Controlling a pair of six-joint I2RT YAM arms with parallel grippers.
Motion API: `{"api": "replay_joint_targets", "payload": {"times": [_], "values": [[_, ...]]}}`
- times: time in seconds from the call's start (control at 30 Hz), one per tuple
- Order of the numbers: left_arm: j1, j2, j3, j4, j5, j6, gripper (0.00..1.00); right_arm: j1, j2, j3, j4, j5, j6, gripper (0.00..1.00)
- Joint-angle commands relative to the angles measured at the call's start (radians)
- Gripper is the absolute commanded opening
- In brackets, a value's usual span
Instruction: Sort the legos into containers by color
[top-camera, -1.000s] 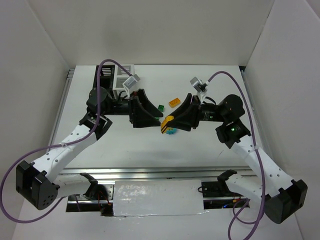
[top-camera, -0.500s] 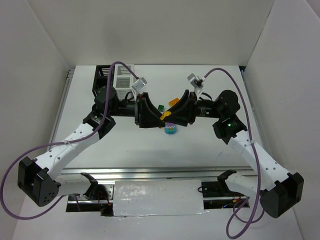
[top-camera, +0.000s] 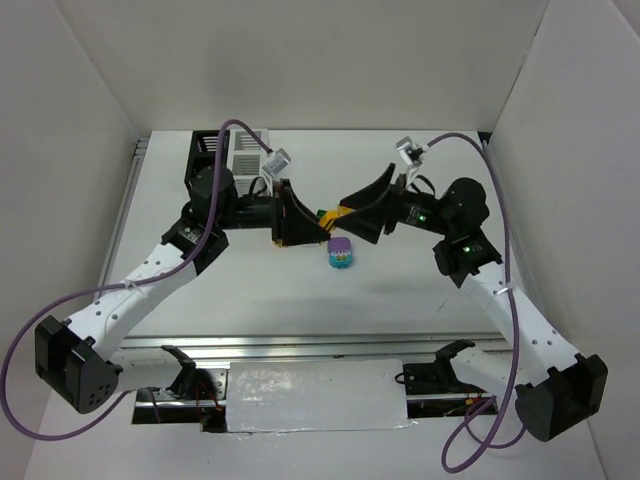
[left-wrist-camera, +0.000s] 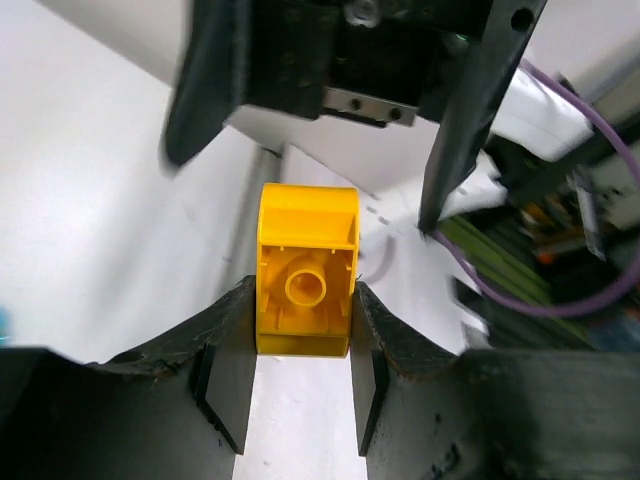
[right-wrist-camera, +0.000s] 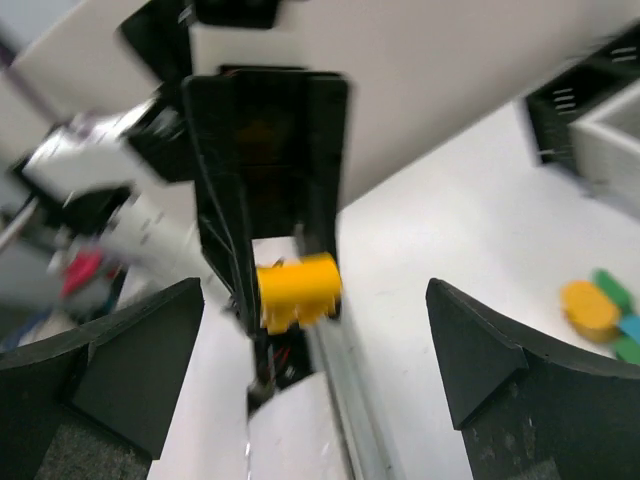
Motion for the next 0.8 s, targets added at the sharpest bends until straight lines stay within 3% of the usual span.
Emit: {"api": "replay_joint_targets", "payload": {"times": [0.0, 0.03, 0.07, 0.17, 0.2, 0.3, 0.33, 0.43, 0.47, 0.53, 0.77], "values": [[0.094, -0.003, 0.08, -0.107, -0.176, 0.086, 0.0, -0.085, -0.081, -0.016, -0.057, 0.257, 0.053, 1.0], [0.126, 0.006, 0.103, -0.131, -0.222, 0.089, 0.0, -0.102, -0.13, -0.045, -0.121, 0.346, 0.068, 1.0], [0.156, 0.028, 0.112, -0.15, -0.268, 0.086, 0.0, -0.113, -0.157, -0.061, -0.157, 0.535, 0.084, 1.0], [0.214, 0.081, 0.176, -0.176, -0.576, 0.147, 0.0, -0.113, -0.248, -0.134, -0.219, 0.739, 0.119, 1.0], [0.216, 0.1, 0.204, -0.197, -0.761, 0.199, 0.0, -0.113, -0.263, -0.147, -0.223, 0.747, 0.113, 1.0], [0.237, 0.189, 0.282, -0.161, -0.993, 0.255, 0.0, -0.115, -0.29, -0.16, -0.266, 0.72, 0.082, 1.0], [0.242, 0.219, 0.251, -0.001, -1.068, 0.278, 0.0, -0.113, -0.297, -0.17, -0.286, 0.707, 0.081, 1.0], [0.259, 0.326, 0.192, 0.354, -1.126, 0.384, 0.0, -0.113, -0.31, -0.199, -0.294, 0.658, 0.078, 1.0], [0.26, 0.368, 0.212, 0.391, -1.141, 0.411, 0.0, -0.113, -0.313, -0.203, -0.3, 0.649, 0.075, 1.0], [0.265, 0.492, 0.287, 0.456, -1.216, 0.477, 0.0, -0.113, -0.323, -0.217, -0.308, 0.624, 0.067, 1.0], [0.337, 0.788, 0.537, 0.439, -1.224, 0.494, 0.0, -0.113, -0.325, -0.196, -0.383, 0.618, 0.022, 1.0]]}}
